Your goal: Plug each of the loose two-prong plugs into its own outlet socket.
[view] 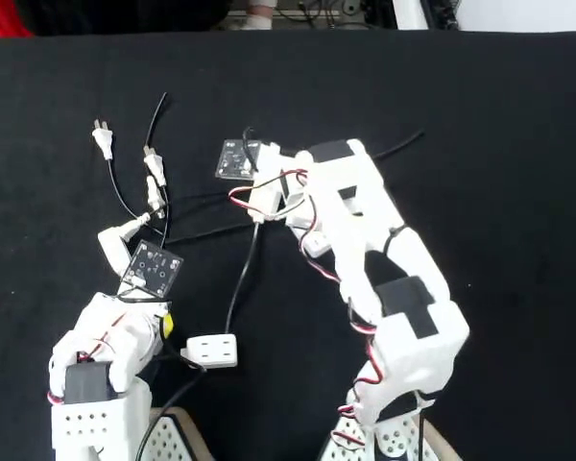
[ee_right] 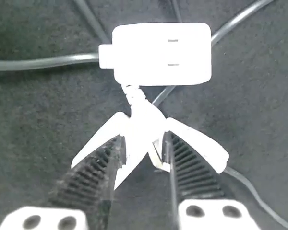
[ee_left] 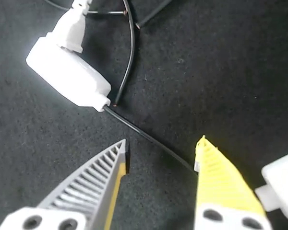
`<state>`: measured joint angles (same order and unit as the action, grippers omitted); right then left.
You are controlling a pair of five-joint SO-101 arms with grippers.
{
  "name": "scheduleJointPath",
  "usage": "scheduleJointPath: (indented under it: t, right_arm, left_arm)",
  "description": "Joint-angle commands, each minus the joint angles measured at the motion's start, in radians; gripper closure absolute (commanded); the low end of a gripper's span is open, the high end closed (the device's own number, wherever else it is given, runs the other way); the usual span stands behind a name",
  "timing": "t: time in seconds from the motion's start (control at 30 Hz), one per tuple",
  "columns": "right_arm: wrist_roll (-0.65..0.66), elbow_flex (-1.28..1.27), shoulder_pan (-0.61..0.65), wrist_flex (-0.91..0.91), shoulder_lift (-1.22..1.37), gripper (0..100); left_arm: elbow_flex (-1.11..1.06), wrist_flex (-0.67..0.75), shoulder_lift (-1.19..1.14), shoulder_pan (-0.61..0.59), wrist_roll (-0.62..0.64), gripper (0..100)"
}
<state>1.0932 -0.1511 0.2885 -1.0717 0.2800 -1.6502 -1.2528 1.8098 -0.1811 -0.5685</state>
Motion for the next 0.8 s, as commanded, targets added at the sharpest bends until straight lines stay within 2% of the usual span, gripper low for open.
scheduleJointPath:
  t: [0.0, 0.5, 0.77]
  right_arm:
    - [0.048, 0.056, -0.008, 0.014, -0.004, 85.7]
    - [0.101, 0.071, -0.009, 0.164, 0.159, 85.8]
    - [0.104, 0.097, -0.014, 0.18, 0.163, 98.5]
  left_arm:
    - [0.007, -0.008, 0.006, -0.015, -0.012, 77]
    - [0.007, -0.011, 0.006, -0.015, -0.064, 77]
    - [0.007, -0.011, 0.006, -0.015, -0.066, 77]
